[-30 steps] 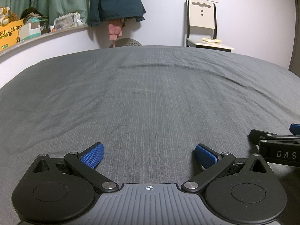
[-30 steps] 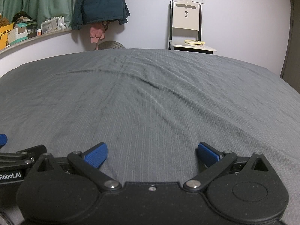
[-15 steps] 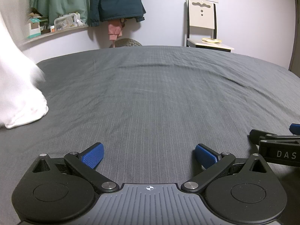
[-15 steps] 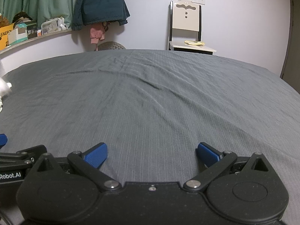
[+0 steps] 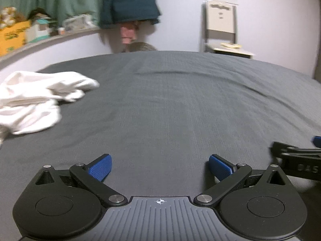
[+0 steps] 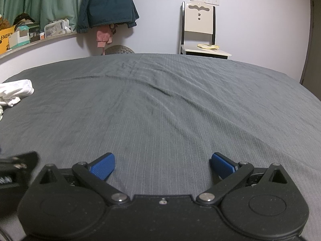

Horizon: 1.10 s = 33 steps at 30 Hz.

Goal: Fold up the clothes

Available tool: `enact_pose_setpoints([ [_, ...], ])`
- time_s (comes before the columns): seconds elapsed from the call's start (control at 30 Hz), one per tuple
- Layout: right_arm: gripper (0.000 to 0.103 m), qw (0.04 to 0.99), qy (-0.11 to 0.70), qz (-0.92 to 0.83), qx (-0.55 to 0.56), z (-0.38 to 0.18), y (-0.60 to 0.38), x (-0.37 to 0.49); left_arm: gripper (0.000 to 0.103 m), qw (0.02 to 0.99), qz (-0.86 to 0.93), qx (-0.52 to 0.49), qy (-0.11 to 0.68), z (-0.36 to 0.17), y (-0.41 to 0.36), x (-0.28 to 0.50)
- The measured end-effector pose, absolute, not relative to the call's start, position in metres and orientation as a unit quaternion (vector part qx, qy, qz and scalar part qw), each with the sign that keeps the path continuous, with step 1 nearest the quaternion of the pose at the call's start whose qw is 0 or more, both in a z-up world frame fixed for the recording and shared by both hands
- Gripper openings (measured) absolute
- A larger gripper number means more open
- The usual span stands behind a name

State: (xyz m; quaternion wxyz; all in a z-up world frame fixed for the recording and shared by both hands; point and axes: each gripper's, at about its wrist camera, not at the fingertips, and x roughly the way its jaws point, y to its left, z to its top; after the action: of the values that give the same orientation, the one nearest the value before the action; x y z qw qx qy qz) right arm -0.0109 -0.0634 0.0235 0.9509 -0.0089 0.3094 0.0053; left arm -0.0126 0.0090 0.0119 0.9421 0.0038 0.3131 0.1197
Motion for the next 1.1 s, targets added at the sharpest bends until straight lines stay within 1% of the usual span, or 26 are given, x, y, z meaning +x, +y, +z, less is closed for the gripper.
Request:
enact_pose_setpoints([
  [0.13, 0.103, 0.951, 0.31, 0.005, -0.01, 0.026, -0.063, -0.01, 0.103, 0.931, 0.175, 0.02, 0.32, 0.036, 0.03, -0.03],
  [0.23, 0.103, 0.95, 0.312, 0.005, -0.01, 0.029, -0.063, -0.009, 0.103, 0.926, 0.201, 0.001, 0.319, 0.065, 0.054, -0.046],
  [0.37, 0.103, 0.95, 0.313, 0.003, -0.012, 0.034, -0.059, -0.006, 0.103, 0.926, 0.237, -0.06, 0.286, 0.098, 0.09, -0.09],
  [0.57, 0.103, 0.946, 0.323, -0.022, 0.01, 0.039, -0.053, 0.001, 0.103, 0.907, 0.291, -0.151, 0.264, 0.104, 0.149, -0.13],
  [0.6, 0.103, 0.946, 0.323, -0.028, 0.024, 0.042, -0.051, 0.0, 0.103, 0.904, 0.301, -0.158, 0.26, 0.102, 0.16, -0.131],
  [0.67, 0.103, 0.946, 0.309, -0.018, 0.094, 0.05, -0.057, -0.006, 0.103, 0.897, 0.319, -0.158, 0.261, 0.097, 0.176, -0.129],
  [0.77, 0.103, 0.938, 0.283, 0.065, 0.19, 0.064, -0.056, -0.013, 0.103, 0.894, 0.335, -0.14, 0.263, 0.091, 0.195, -0.124],
  [0.83, 0.103, 0.946, 0.281, 0.107, 0.124, 0.077, -0.022, -0.011, 0.103, 0.894, 0.338, -0.14, 0.259, 0.09, 0.208, -0.124],
  [0.9, 0.103, 0.944, 0.276, 0.172, 0.058, 0.092, 0.022, -0.006, 0.103, 0.895, 0.336, -0.161, 0.244, 0.09, 0.222, -0.127],
  [0.97, 0.103, 0.92, 0.275, 0.275, 0.041, 0.109, 0.073, 0.002, 0.103, 0.893, 0.334, -0.195, 0.229, 0.087, 0.237, -0.133],
  [1.1, 0.103, 0.888, 0.267, 0.374, -0.034, 0.131, 0.177, 0.02, 0.103, 0.872, 0.371, -0.226, 0.225, 0.078, 0.261, -0.144],
])
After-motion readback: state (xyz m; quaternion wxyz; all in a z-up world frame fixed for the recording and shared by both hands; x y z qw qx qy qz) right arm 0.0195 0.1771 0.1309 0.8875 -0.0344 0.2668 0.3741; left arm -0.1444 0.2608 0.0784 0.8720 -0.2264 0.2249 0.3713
